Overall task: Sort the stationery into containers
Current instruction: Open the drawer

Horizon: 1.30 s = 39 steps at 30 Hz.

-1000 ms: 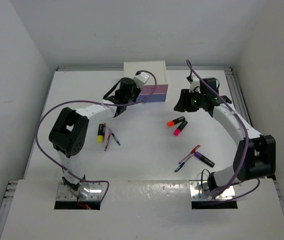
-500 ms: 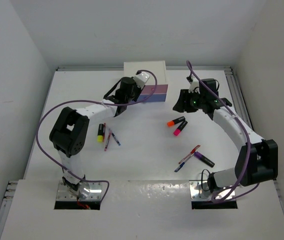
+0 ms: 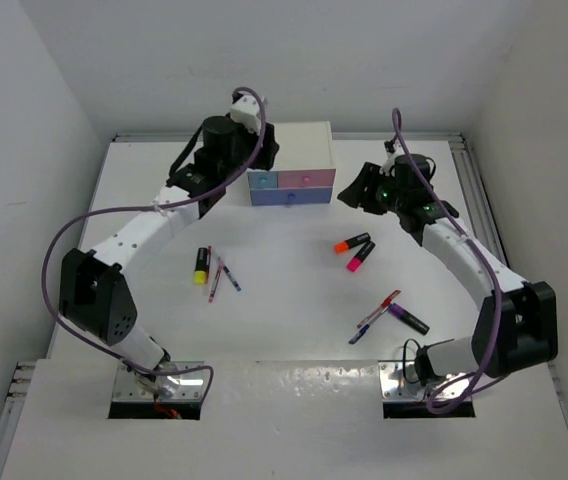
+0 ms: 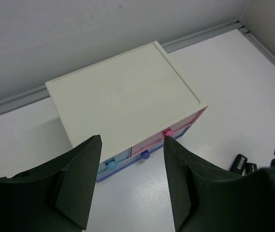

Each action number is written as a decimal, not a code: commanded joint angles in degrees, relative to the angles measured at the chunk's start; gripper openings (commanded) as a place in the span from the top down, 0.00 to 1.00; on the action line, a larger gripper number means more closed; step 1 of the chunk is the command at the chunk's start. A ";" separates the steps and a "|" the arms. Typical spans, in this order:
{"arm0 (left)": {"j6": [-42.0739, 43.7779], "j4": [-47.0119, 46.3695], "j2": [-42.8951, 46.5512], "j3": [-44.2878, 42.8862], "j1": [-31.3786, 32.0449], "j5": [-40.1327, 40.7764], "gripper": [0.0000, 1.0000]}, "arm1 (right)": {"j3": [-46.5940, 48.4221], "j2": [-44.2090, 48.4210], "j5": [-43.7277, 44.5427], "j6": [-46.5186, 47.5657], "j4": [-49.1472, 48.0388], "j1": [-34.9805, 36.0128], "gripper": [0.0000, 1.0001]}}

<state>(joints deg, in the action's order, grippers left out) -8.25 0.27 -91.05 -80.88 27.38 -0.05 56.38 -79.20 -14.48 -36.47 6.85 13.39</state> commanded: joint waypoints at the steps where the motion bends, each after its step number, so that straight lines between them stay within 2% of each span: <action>1: -4.14 3.50 -0.01 -2.08 -1.62 -2.84 0.39 | 0.31 -3.58 3.93 -10.63 -8.41 2.69 0.52; 3: -5.45 4.91 -1.15 -3.57 -2.41 -3.98 0.39 | 3.36 -6.82 6.81 -8.20 -8.00 5.31 0.54; 5: -6.25 5.96 -2.64 -5.68 -3.46 -5.56 0.39 | 5.75 -8.59 9.81 -0.65 -7.91 7.52 0.55; 7: -7.13 6.32 -3.78 -7.00 -4.08 -6.01 0.39 | 8.30 -10.97 17.09 2.88 -7.56 9.71 0.60; 15: -5.37 8.52 -9.84 -11.23 -3.20 -1.26 0.38 | 16.39 -19.93 26.77 4.21 -7.03 13.24 0.58; 24: -6.25 7.46 -15.30 -13.60 -4.96 -5.12 0.39 | 20.35 -26.18 28.54 5.27 -8.17 14.82 0.58; 39: -6.34 7.02 -19.78 -15.01 -6.02 -5.48 0.38 | 24.13 -31.10 30.65 5.88 -11.51 15.70 0.59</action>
<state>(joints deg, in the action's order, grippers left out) -14.02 8.99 -110.74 -93.95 22.37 -4.71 77.80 -109.23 15.03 -30.83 -1.61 28.38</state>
